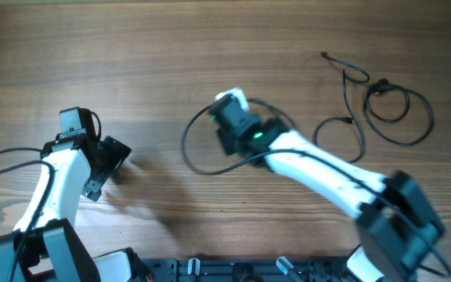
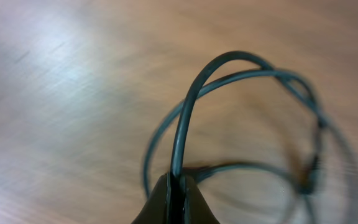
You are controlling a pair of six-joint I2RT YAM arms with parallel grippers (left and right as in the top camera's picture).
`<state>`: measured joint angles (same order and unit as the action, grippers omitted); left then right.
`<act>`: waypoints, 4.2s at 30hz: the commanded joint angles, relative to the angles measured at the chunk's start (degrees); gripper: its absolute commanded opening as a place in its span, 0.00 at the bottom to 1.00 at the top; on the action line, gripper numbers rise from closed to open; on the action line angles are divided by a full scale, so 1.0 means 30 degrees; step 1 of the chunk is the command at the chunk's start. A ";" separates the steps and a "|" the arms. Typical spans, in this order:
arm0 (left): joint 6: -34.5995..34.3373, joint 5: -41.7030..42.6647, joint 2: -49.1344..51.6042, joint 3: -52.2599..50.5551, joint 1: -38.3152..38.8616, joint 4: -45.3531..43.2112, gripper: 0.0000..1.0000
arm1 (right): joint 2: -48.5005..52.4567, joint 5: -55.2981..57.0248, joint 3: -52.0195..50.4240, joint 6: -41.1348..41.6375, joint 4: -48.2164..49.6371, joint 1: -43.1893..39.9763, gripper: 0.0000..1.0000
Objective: Untangle cables
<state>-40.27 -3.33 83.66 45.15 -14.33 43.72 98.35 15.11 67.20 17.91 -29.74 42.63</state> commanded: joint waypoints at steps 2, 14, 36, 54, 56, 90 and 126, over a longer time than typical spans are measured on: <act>-0.0313 -0.0342 -0.0262 0.0226 -0.0102 0.0015 1.00 | -0.2353 0.3563 0.0007 0.0051 -0.1617 -0.2783 0.04; -0.0313 -0.0342 -0.0262 0.0226 -0.0102 0.0015 1.00 | -0.2280 0.1443 -0.0051 0.0029 -0.4539 -1.0134 0.08; -0.0313 -0.0342 -0.0262 0.0226 -0.0102 0.0015 1.00 | -0.1632 -0.2557 -0.0058 0.0044 -0.4167 -1.0848 1.00; -0.0313 -0.0342 -0.0262 0.0226 -0.0102 0.0015 1.00 | -0.1632 -0.2565 -0.0066 0.0051 -0.4095 -1.0841 1.00; -0.0313 -0.0342 -0.0262 0.0226 -0.0102 0.0015 1.00 | -0.1632 -0.2557 -0.0066 0.0044 -0.4087 -1.0848 1.00; -0.0313 -0.0342 -0.0262 0.0226 -0.0102 0.0015 1.00 | -1.7267 -0.2550 -0.0175 0.0073 -0.3912 -1.0848 1.00; -0.0313 -0.0342 -0.0262 0.0226 -0.0102 0.0015 1.00 | -3.2705 -0.7468 -1.9292 -0.5450 1.9438 -1.0863 1.00</act>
<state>-40.27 -3.60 83.66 45.15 -14.33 43.72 0.89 -5.87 12.64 2.98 27.92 10.28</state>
